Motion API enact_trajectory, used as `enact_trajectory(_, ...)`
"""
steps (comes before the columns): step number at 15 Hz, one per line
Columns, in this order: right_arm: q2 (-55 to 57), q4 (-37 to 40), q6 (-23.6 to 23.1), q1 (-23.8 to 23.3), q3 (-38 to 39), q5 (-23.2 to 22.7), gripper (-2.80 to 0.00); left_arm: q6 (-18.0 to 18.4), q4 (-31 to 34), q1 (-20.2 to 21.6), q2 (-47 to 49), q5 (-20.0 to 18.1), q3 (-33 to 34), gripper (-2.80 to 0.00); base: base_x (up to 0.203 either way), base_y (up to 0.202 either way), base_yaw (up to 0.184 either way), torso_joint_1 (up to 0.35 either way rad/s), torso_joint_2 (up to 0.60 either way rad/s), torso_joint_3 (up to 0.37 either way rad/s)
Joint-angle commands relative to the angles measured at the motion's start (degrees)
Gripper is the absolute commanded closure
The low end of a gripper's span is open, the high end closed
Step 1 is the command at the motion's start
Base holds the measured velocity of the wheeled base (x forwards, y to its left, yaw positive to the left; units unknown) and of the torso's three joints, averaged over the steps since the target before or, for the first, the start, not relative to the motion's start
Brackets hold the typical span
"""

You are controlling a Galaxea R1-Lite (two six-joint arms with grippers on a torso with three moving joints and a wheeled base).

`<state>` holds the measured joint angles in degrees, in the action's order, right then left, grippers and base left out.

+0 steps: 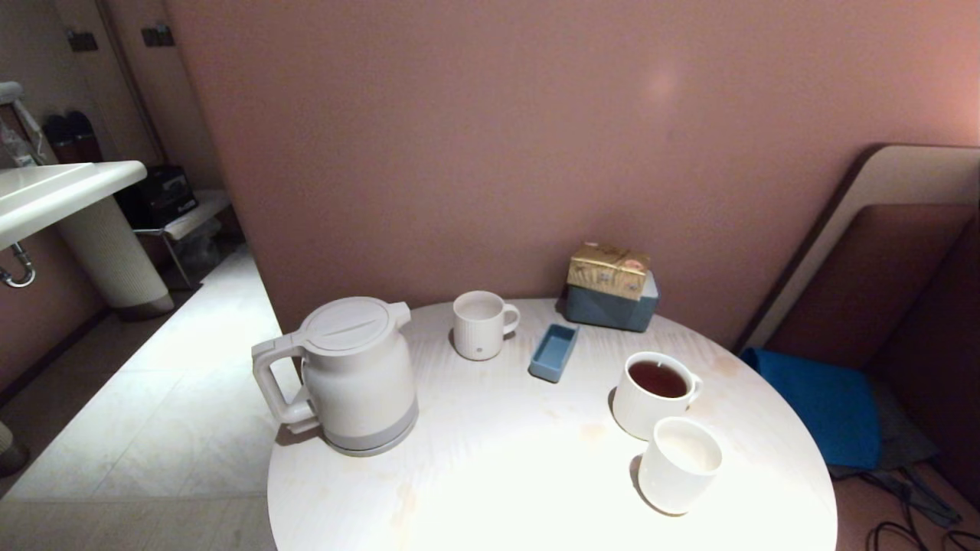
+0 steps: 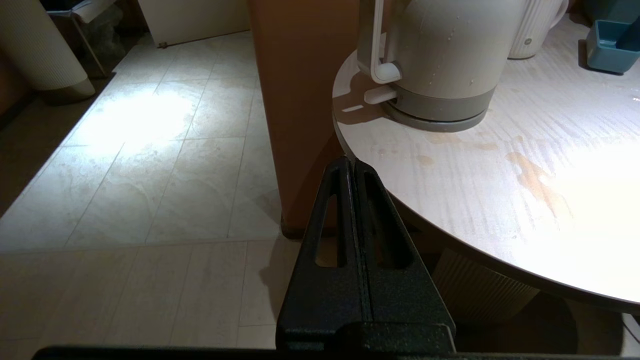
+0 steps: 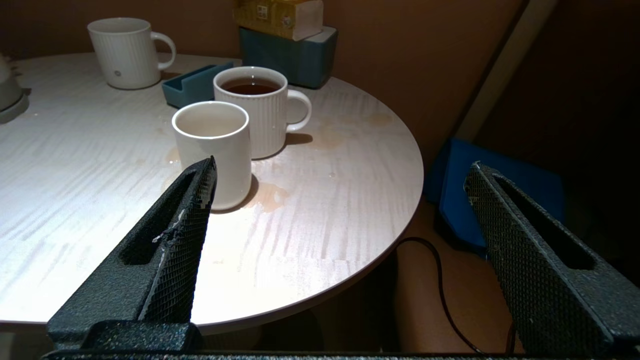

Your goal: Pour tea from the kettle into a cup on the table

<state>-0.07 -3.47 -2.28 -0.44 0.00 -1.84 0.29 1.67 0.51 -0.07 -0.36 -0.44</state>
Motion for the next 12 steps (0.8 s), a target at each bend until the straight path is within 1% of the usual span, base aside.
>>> enact_trajectory(1, 0.1, 0.0, -0.3, 0.0, 0.0, 0.0, -2.80, 0.0, 0.0, 0.0, 0.1, 0.0, 0.0, 0.00, 0.000, 0.000, 0.000, 0.000, 0.00, 0.000)
enact_trajectory(12, 0.1, 0.0, -0.2, 0.0, 0.0, 0.8, -2.80, 0.0, 0.0, 0.0, 0.1, -0.1, 0.0, 0.00, 0.000, 0.000, 0.000, 0.000, 0.00, 0.000)
